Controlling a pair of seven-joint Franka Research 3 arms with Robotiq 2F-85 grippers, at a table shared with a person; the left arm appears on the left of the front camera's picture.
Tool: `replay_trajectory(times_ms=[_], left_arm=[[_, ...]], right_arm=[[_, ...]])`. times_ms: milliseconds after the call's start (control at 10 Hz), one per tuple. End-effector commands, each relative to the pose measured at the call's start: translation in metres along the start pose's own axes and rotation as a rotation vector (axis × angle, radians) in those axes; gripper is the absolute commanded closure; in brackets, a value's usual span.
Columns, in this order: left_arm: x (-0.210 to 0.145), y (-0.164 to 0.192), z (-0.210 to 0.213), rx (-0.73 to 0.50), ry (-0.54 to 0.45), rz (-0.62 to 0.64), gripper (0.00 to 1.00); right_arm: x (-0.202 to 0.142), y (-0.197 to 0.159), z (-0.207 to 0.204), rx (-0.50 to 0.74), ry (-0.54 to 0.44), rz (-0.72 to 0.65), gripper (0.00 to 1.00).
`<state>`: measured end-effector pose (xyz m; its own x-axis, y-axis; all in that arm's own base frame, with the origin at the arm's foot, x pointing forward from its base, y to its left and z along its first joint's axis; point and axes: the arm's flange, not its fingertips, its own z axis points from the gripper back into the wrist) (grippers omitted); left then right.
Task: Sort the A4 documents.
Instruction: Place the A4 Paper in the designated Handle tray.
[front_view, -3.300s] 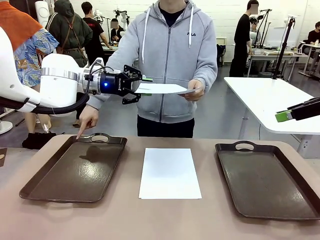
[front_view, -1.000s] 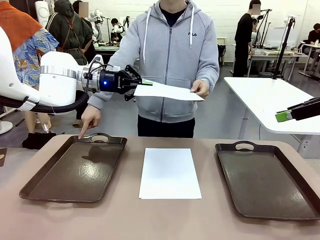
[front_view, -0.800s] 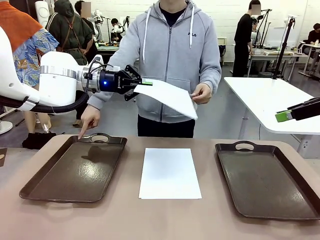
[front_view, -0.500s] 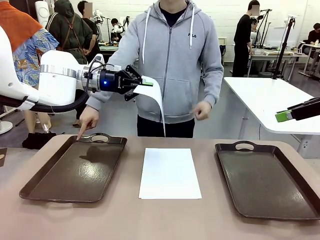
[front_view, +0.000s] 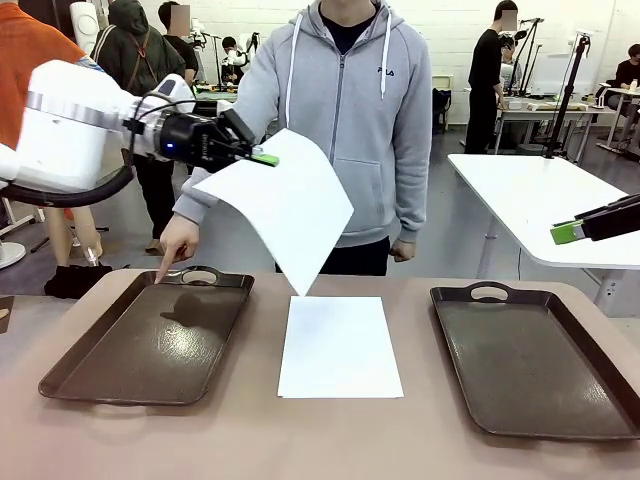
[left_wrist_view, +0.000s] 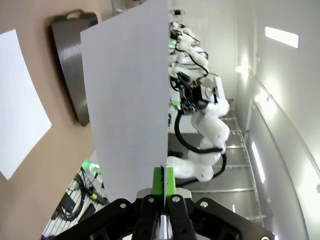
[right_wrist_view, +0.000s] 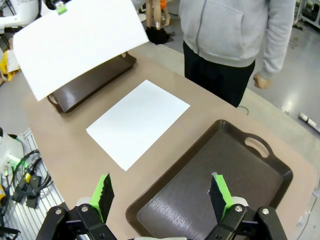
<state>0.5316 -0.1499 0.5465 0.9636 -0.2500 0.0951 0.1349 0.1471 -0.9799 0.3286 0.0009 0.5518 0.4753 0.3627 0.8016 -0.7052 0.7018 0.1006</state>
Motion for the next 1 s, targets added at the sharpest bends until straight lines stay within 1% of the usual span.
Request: replay_trajectory(times_ms=[0, 200, 400, 500, 600, 700, 800, 900], left_arm=[[-0.026, 0.026, 0.025, -0.068, 0.023, 0.03, 0.99], [-0.051, 0.056, 0.041, -0.022, -0.051, 0.14, 0.99], [-0.077, 0.075, 0.047, 0.017, -0.087, 0.158, 0.99], [-0.09, 0.092, 0.051, 0.059, -0.122, 0.185, 0.99], [-0.101, 0.106, 0.053, 0.128, -0.158, 0.208, 0.99], [-0.112, 0.115, 0.054, 0.201, -0.142, 0.205, 0.99], [-0.117, 0.121, 0.059, 0.24, -0.162, 0.199, 0.99], [-0.12, 0.126, 0.066, 0.287, -0.207, 0.177, 0.99]], right_arm=[[-0.001, 0.0, -0.003, 0.016, -0.004, 0.001, 0.0], [-0.001, 0.0, -0.003, 0.016, -0.004, 0.001, 0.0], [-0.001, 0.0, -0.003, 0.016, -0.004, 0.001, 0.0], [-0.001, 0.0, -0.003, 0.016, -0.004, 0.001, 0.0], [-0.001, 0.0, -0.003, 0.016, -0.004, 0.001, 0.0], [-0.001, 0.0, -0.003, 0.016, -0.004, 0.001, 0.0], [-0.001, 0.0, -0.003, 0.016, -0.004, 0.001, 0.0], [-0.001, 0.0, -0.003, 0.016, -0.004, 0.001, 0.0]])
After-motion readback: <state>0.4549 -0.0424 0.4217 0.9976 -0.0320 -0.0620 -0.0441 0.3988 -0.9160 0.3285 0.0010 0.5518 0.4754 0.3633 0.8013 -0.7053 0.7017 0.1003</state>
